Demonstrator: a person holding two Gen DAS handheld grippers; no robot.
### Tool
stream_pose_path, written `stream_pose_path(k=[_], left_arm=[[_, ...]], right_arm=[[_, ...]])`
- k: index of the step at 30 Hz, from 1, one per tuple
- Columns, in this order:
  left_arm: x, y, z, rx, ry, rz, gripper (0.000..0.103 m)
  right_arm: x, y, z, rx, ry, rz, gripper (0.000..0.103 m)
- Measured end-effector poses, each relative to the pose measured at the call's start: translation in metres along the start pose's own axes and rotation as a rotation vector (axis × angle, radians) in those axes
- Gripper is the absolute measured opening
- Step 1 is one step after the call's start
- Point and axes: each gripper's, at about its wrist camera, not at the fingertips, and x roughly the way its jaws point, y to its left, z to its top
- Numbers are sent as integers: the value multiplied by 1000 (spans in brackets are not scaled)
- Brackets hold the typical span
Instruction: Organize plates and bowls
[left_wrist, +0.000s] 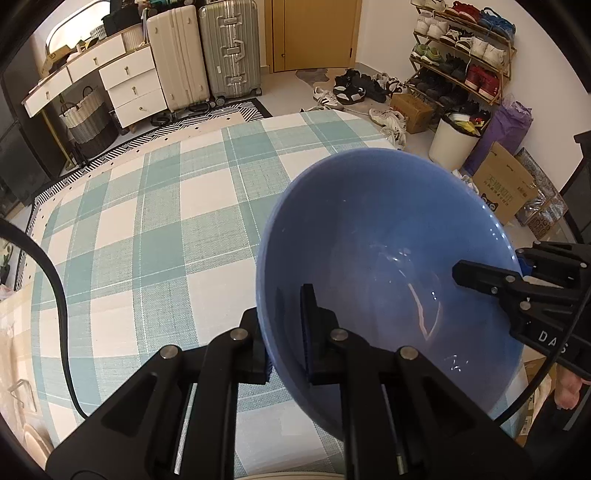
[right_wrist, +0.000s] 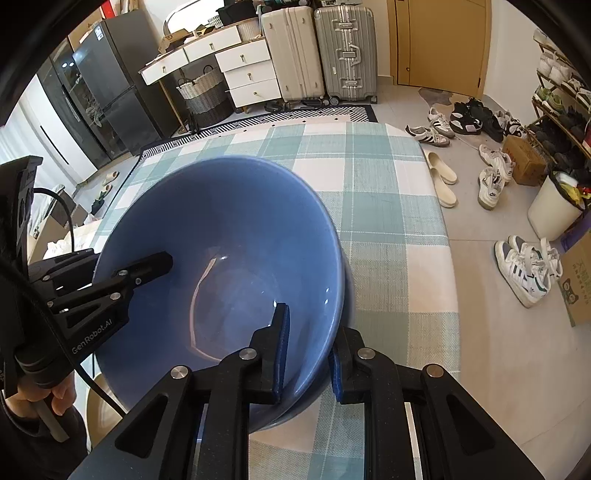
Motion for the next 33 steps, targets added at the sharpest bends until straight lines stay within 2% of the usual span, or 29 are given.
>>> stream_pose_path(k=[6, 10, 13, 15, 16, 17, 18, 19, 21, 24, 28, 33], left_arm=[[2, -3, -1, 25, 3, 47, 19], [-5, 4, -1, 10, -17, 30, 55], [-11, 11, 0, -9, -28, 3, 63], [-15, 15, -1, -18, -33, -9, 68], [-17, 16, -1, -22, -33, -13, 70], [-17, 17, -1, -26, -32, -18, 70], [-18, 19, -2, -32, -30, -21, 70], [-18, 20, -2, -39, -29, -26, 70], [-20, 22, -3, -44, -30, -29, 70], [-23, 23, -6, -44, -35, -38, 71], [-31, 24, -9, -53, -50, -55, 75], [-44, 23, -13, -41, -66, -69, 78]], right_arm=[[-1, -8, -1, 30, -3, 9, 20], [-6, -10, -2, 35, -11, 13, 21], [-12, -11, -4, 35, -16, 28, 28], [-14, -11, -5, 35, -23, 35, 36], [-17, -9, -6, 30, -37, 14, 46], [-19, -7, -6, 22, -51, -31, 64], [-23, -5, -6, 11, -73, -76, 71], [-27, -4, -6, 3, -90, -84, 77], [-31, -6, -5, 13, -89, -64, 77], [-40, -7, -5, 14, -107, -79, 77], [-50, -8, -11, 13, -134, -68, 89], [-55, -10, -23, 33, -155, -33, 93]])
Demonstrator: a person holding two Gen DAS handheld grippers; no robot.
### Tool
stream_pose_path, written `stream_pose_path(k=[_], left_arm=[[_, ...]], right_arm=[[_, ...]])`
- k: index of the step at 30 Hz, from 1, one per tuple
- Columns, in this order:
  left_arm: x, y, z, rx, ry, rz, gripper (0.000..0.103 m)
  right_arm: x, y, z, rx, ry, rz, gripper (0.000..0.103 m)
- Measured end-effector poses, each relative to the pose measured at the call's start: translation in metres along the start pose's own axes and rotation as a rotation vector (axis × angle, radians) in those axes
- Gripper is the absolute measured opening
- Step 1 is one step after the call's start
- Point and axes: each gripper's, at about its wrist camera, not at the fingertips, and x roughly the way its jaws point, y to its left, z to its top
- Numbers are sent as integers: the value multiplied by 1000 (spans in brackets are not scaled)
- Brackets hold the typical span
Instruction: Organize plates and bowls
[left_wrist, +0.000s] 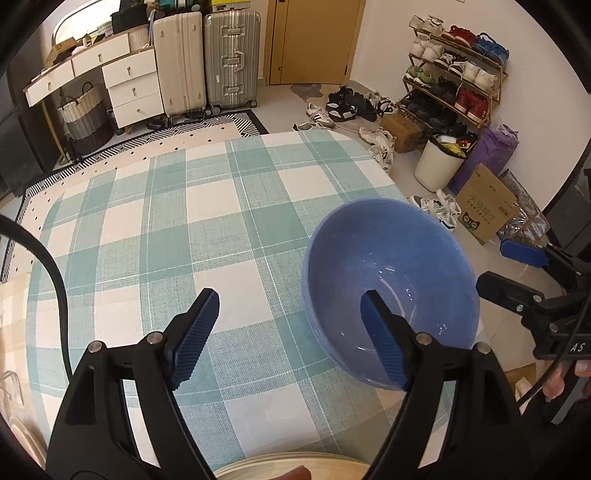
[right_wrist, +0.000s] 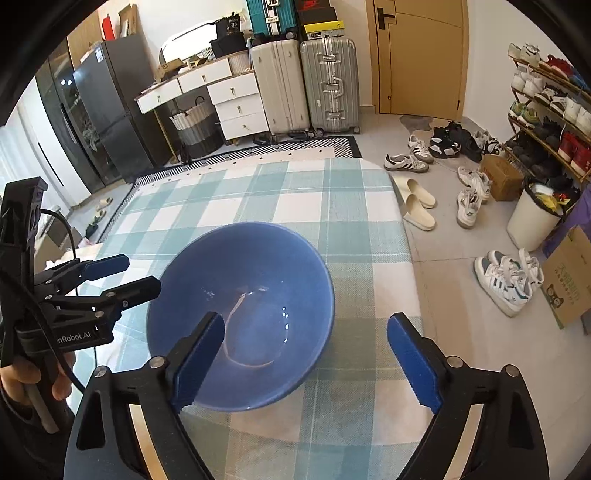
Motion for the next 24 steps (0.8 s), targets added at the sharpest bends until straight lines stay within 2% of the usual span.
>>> stream_pose_path(k=[7, 11, 12, 14, 20, 24], left_arm=[[-25, -6, -7, 30, -63, 0, 83], [-34, -5, -10, 29, -79, -15, 85], [-35, -5, -11, 31, -83, -15, 88], [-38, -5, -13, 36, -93, -13, 102], [-45, -6, -17, 47, -117, -4, 101], [-48, -8, -19, 61, -127, 1, 101]], right_arm=[[-14, 4, -15, 17, -61, 26, 94], [-20, 5, -23, 33, -70, 76, 96], [-22, 5, -25, 38, -76, 77, 96], [-25, 6, -26, 43, -86, 73, 96], [-29, 10, -27, 31, -121, 1, 96], [-29, 11, -29, 24, -122, -4, 96]])
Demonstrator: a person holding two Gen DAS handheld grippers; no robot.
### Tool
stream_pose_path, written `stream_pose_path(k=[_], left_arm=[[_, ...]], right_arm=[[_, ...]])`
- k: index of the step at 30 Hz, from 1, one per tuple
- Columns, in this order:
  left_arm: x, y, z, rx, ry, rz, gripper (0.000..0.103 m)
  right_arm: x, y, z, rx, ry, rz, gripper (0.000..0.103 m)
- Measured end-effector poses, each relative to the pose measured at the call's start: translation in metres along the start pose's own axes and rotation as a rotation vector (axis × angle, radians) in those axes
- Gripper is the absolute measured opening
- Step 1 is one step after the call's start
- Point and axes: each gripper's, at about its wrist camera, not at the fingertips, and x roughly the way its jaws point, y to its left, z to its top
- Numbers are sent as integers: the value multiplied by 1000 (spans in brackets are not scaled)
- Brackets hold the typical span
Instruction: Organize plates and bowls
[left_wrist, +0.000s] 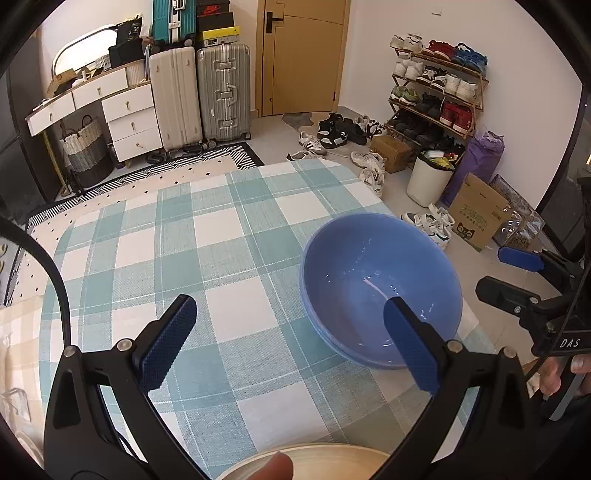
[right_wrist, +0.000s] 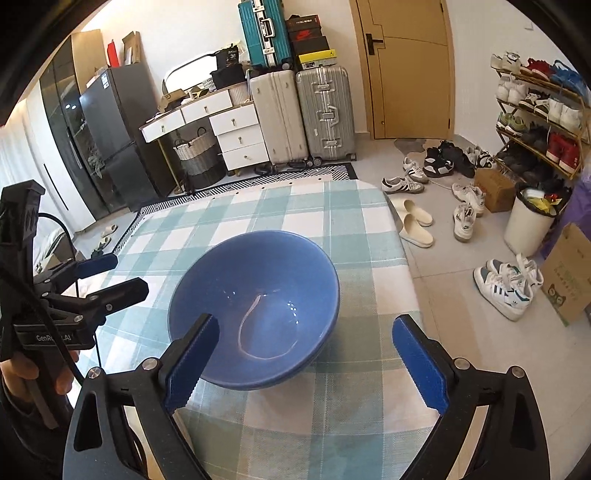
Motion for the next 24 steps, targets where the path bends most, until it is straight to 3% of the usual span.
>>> stream_pose_path(k=[24], left_arm=[[43, 6, -2, -7, 65, -9, 101]], right_arm=[[12, -13, -7, 34, 8, -20, 97]])
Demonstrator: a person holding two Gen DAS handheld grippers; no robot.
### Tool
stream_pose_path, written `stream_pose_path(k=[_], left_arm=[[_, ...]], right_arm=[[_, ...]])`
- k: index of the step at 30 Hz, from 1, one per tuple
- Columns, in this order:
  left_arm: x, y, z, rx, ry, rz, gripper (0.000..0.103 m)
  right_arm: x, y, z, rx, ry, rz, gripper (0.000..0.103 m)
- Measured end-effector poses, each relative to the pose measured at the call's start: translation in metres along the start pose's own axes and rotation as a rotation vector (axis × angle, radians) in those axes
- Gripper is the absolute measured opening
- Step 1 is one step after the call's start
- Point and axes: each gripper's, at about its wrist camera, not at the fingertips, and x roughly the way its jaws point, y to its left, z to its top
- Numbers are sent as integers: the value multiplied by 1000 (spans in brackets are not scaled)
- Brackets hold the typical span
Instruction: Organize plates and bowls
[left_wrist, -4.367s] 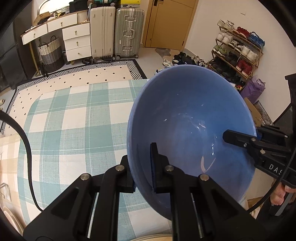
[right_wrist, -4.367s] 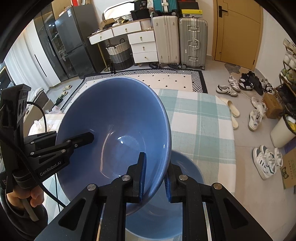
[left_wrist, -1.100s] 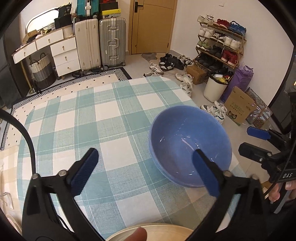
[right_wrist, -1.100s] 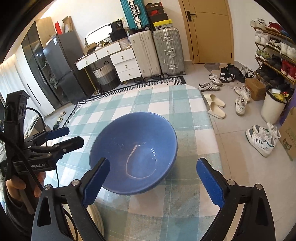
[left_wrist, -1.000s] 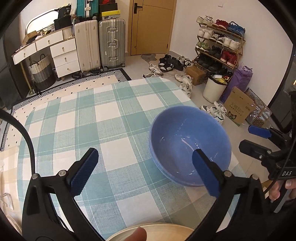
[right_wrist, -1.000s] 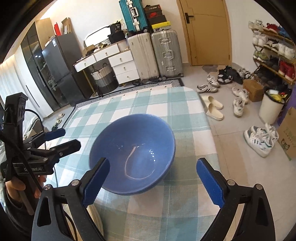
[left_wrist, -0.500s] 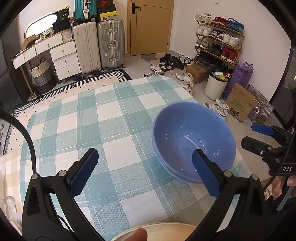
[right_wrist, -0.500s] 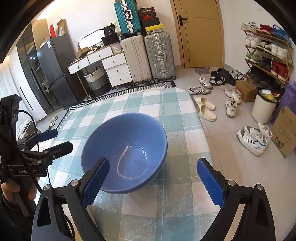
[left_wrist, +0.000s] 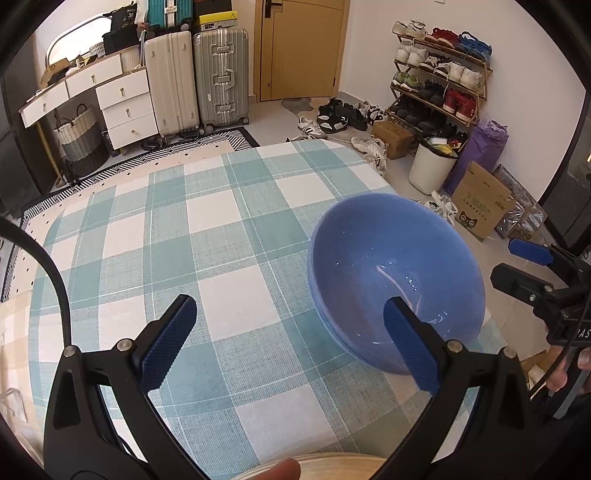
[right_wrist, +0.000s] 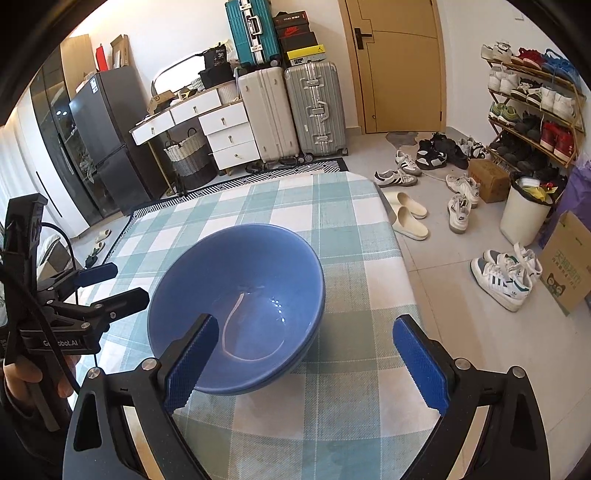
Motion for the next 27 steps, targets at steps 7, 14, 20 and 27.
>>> stream_pose_path(k=[7, 14, 20, 27], left_arm=[[17, -4, 0, 2, 19, -3, 101], [34, -11, 0, 10, 42, -4, 101], [46, -12, 0, 13, 66, -3, 101], [62, -12, 2, 7, 88, -7, 101]], right_arm=[[12, -5, 2, -5, 12, 2, 97], [24, -8, 4, -18, 32, 8, 97], [33, -10, 7, -34, 40, 5, 97], [46, -9, 7, -37, 61, 13, 97]])
